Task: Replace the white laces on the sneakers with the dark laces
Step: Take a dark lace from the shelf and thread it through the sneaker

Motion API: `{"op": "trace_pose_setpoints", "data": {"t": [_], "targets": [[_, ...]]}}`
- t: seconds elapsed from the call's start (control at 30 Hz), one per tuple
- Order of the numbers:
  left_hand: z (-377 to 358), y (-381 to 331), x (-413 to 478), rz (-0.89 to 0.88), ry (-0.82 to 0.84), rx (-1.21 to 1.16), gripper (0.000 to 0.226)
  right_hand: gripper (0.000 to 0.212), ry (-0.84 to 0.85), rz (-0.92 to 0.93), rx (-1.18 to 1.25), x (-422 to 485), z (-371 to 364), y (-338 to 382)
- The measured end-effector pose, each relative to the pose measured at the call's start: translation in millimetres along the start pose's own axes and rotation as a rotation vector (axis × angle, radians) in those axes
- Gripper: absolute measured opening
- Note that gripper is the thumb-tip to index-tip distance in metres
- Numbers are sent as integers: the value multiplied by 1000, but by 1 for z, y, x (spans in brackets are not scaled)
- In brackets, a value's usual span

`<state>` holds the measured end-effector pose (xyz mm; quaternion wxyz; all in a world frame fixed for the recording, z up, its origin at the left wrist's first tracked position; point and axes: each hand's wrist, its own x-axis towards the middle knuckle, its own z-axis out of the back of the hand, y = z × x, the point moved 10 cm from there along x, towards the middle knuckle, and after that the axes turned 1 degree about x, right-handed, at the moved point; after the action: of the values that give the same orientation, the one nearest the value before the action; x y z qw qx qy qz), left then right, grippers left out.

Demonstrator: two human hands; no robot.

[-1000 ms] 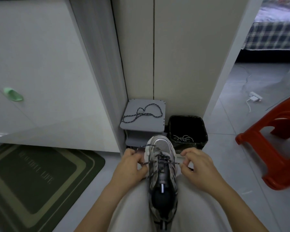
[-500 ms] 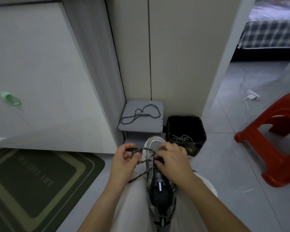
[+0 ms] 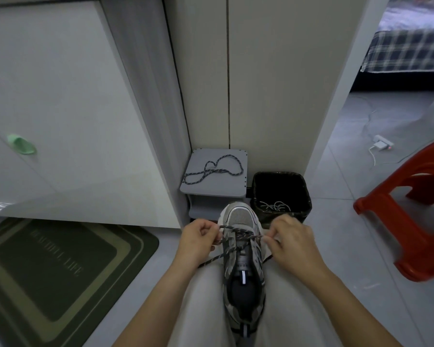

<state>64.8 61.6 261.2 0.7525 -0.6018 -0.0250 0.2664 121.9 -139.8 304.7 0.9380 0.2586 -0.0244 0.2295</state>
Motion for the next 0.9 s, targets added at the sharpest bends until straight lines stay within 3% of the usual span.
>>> {"op": "trace_pose_setpoints", "data": {"t": [0.17,0.37,0.53,0.6,0.67,0.8,0.9], "targets": [[-7,11,4,59,28,43,8,13,3,-167,-5,-13,8,-45],[-10,19,7,85,20,12,14,18,37,128,-40,13,-10,32],[-10,14,5,57,22,85,14,22,182,138,-203,28,-45,53],[-18,14,2,63,93,186,31,22,181,175,-229,27,-48,54],[-29,15,-1,75,192,290,51,18,162,206,-173,24,-45,53],[-34,9,-2,81,239,335,30,14,104,202,83,11,-33,42],[-30,13,-6,132,247,227,45,21,103,84,314,-1,-26,18]]}}
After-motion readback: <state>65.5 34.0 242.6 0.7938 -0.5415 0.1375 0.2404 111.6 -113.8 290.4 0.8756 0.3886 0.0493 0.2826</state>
